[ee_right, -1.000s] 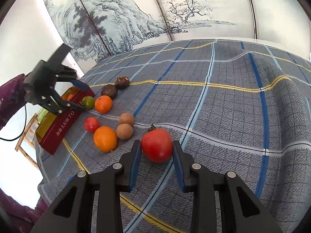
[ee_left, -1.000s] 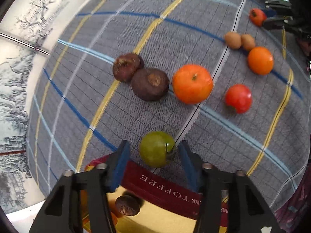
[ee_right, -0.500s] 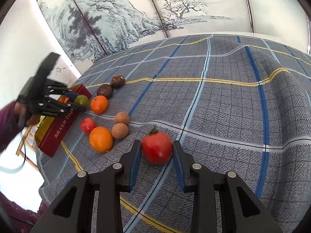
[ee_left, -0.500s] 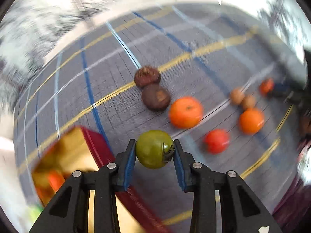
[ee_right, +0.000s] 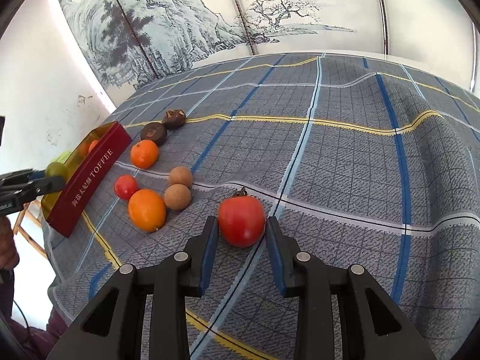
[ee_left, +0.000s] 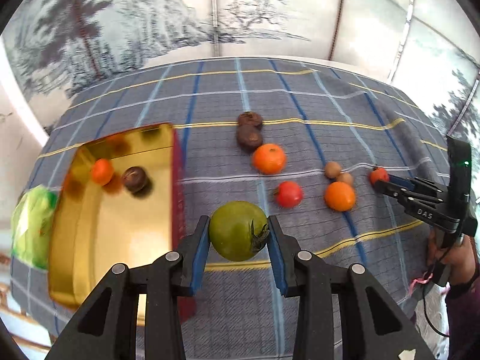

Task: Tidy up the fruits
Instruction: 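Carry the green fruit into the tin and open the left tool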

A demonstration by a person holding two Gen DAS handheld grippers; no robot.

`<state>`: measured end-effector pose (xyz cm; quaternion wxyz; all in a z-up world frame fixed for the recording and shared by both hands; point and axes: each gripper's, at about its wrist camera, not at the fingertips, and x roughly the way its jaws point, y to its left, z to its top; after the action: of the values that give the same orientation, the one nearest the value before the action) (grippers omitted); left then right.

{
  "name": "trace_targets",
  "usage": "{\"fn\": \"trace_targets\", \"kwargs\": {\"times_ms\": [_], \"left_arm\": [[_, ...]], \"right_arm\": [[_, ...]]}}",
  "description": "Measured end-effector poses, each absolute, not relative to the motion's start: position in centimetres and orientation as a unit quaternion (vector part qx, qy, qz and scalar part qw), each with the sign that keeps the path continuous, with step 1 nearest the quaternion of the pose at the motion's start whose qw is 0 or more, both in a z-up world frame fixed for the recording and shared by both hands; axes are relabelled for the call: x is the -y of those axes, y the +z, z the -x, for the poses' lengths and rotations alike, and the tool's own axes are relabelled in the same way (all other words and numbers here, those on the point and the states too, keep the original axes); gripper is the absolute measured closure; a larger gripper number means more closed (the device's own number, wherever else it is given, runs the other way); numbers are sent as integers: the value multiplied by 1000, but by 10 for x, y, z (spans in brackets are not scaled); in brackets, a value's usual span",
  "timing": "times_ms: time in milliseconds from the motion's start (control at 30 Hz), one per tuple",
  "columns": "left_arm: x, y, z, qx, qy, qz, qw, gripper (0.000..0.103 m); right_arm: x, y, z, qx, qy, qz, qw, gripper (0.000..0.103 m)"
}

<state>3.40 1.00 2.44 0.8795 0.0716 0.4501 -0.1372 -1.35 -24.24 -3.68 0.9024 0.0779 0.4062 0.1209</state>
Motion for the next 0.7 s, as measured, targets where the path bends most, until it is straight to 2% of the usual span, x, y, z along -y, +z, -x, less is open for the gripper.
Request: {"fn": "trace_targets", "kwargs": {"times_ms": [333, 700], "left_arm": [[-47, 33, -29, -417, -57, -90, 903, 70], [-81, 8, -51, -419, 2, -109, 901, 70]], "right_arm": [[240, -37, 14, -405, 117, -69, 904, 69], [240, -37, 15, -405, 117, -68, 904, 69]]}}
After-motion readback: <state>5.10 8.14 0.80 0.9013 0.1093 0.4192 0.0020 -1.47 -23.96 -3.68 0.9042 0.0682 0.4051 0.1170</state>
